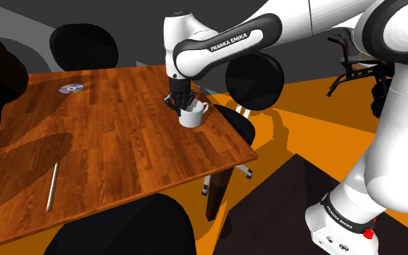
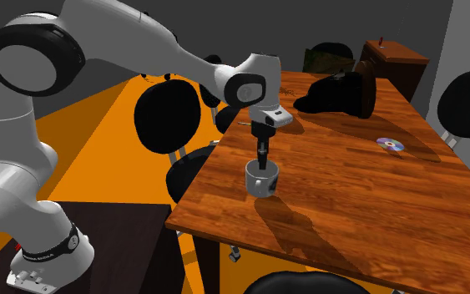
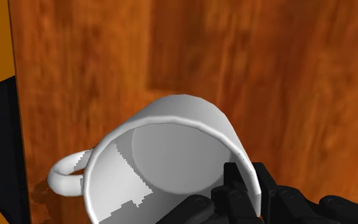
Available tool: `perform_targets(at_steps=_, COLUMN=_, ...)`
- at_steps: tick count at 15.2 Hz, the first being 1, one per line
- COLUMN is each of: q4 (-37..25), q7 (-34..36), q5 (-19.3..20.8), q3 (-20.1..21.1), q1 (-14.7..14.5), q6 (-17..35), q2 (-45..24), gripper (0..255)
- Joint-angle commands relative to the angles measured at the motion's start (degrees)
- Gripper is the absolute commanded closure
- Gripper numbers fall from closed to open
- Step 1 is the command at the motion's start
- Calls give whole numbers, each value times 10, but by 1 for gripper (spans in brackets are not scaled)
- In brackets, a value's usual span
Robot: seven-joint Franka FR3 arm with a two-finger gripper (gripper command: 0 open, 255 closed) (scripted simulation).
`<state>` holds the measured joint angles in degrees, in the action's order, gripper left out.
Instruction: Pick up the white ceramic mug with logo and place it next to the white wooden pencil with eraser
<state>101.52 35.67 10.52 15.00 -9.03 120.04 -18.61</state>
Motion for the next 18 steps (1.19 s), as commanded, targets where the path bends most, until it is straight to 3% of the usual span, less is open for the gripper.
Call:
perform_targets(at_steps=1, q4=-12, q7=-2, q5=-2, q3=1, q1=0, q6=-16, q2=4, gripper=255)
perform_targets(at_steps=18, q4=-103, q7=-19, q5=-17, q3=6, q1=-1, q6=-135, q2=34, gripper=255)
